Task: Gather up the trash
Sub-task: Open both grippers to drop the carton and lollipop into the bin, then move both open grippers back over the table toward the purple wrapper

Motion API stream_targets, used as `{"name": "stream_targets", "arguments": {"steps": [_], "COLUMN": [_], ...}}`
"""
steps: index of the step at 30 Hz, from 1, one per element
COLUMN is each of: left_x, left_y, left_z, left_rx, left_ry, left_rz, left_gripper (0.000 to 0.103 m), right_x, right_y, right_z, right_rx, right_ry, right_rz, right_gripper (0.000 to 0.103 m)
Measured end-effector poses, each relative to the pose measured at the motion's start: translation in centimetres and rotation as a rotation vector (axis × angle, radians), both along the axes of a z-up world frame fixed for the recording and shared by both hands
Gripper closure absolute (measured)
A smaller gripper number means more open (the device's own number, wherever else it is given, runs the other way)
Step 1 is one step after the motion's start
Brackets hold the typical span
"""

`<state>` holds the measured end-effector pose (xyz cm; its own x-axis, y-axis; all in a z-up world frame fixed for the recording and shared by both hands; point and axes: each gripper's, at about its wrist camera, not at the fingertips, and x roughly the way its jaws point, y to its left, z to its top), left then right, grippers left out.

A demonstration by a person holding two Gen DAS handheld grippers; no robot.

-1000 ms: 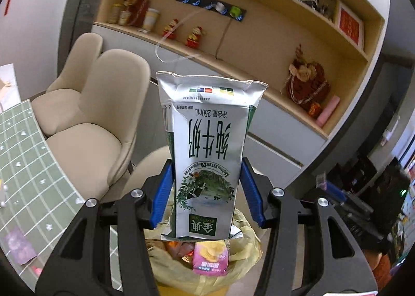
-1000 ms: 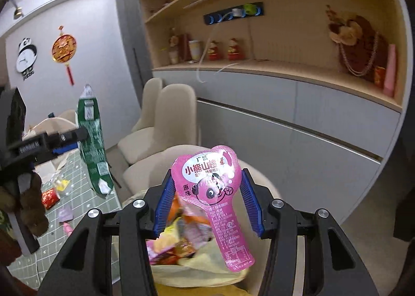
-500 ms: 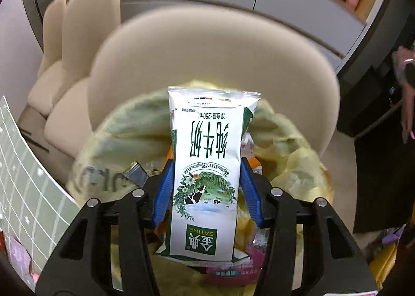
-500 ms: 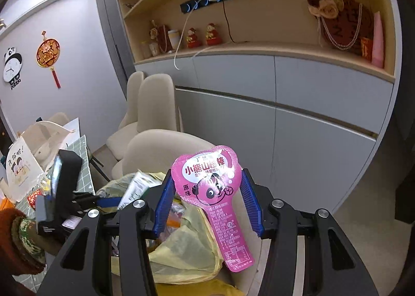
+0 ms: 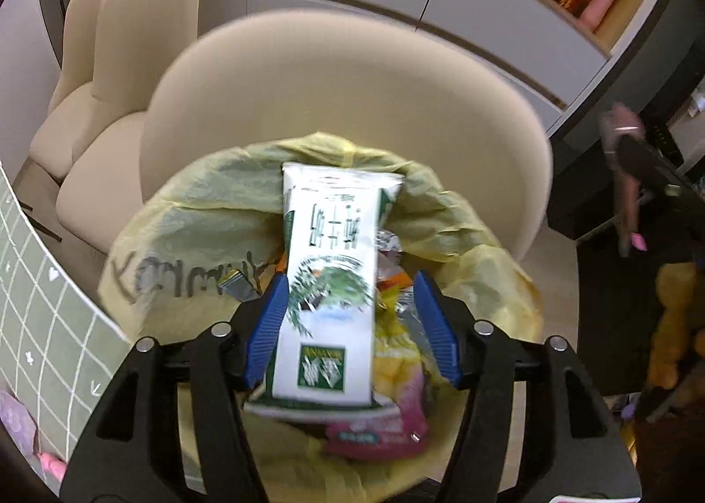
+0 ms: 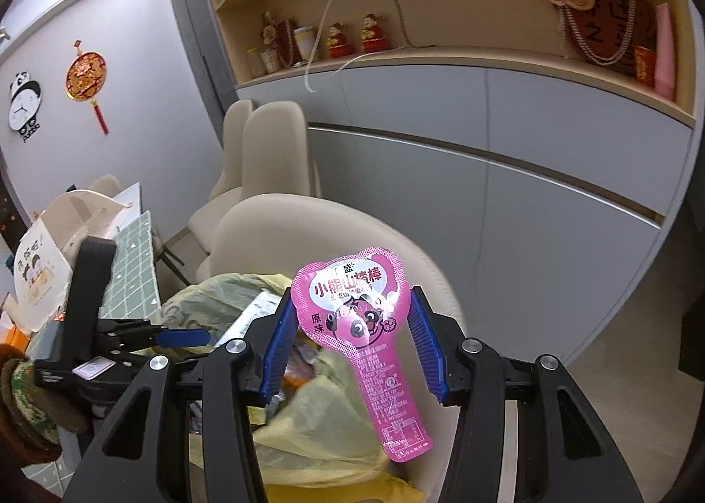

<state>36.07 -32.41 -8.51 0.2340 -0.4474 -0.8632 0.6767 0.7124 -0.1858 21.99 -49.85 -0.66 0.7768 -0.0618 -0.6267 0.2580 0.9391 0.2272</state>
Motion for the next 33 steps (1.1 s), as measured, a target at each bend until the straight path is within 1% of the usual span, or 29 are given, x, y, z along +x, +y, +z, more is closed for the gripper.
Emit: {"name": "stream_targets", "arguments": {"steps": [4, 8, 9, 10, 13, 15, 18, 20, 22, 26, 28, 33], "left_x": [-1.1, -1.8, -1.7, -1.6, -1.5, -1.5, -2.0, -2.4, -2.7, -3.3, -3.8, -4.7], "left_y": [2.0, 5.6, 7.1, 8.2, 11.7, 14.3, 18.8, 21.0, 23.9, 28.5, 30.1, 33.3], "left_z": [2.5, 5.8, 6.6, 7.4, 8.5, 8.6, 8.8, 8.6, 8.4, 8.0, 8.0, 8.2], "left_rx": [-0.043, -0.104, -0.122, -0.133, -0.143, -0.141, -0.126, -0.117, -0.109, -0.116, -0.130, -0.137], "left_ry": [-0.026, -0.059, -0.065, -0.070, -0.081, -0.079, -0.076, -0.071, -0.058, -0.037, -0.033, -0.032], "left_rz": [0.009, 0.066, 0.091, 0.116, 0.197, 0.256, 0.356, 0.408, 0.473, 0.592, 0.632, 0.684], "left_gripper": [0.045, 0.045, 0.045, 0.045, 0.045, 0.045, 0.045, 0.045, 0.045, 0.045, 0.045, 0.045], "right_x": [1.4, 3.3, 4.6, 4.6, 6.6, 7.6, 9.4, 10.2, 10.8, 11.8, 12.1, 12.1], "right_y": [1.8, 3.7, 4.6, 4.6, 6.3, 7.6, 10.1, 11.7, 13.0, 14.0, 14.1, 14.2], "right_z": [0.7, 1.2, 0.7, 0.7, -1.0, -2.0, -3.8, -4.6, -4.9, -4.7, -4.5, -4.4], "right_rx": [0.001, 0.011, 0.053, 0.053, 0.138, 0.159, 0.184, 0.180, 0.163, 0.146, 0.141, 0.101], "right_ry": [-0.019, -0.030, -0.014, -0.014, 0.034, 0.064, 0.133, 0.168, 0.175, 0.155, 0.137, 0.136], "right_rz": [0.054, 0.112, 0.141, 0.141, 0.206, 0.242, 0.320, 0.366, 0.390, 0.369, 0.355, 0.302], "right_gripper": [0.055, 0.055, 0.055, 0.055, 0.055, 0.055, 0.055, 0.055, 0.055, 0.055, 0.055, 0.054]}}
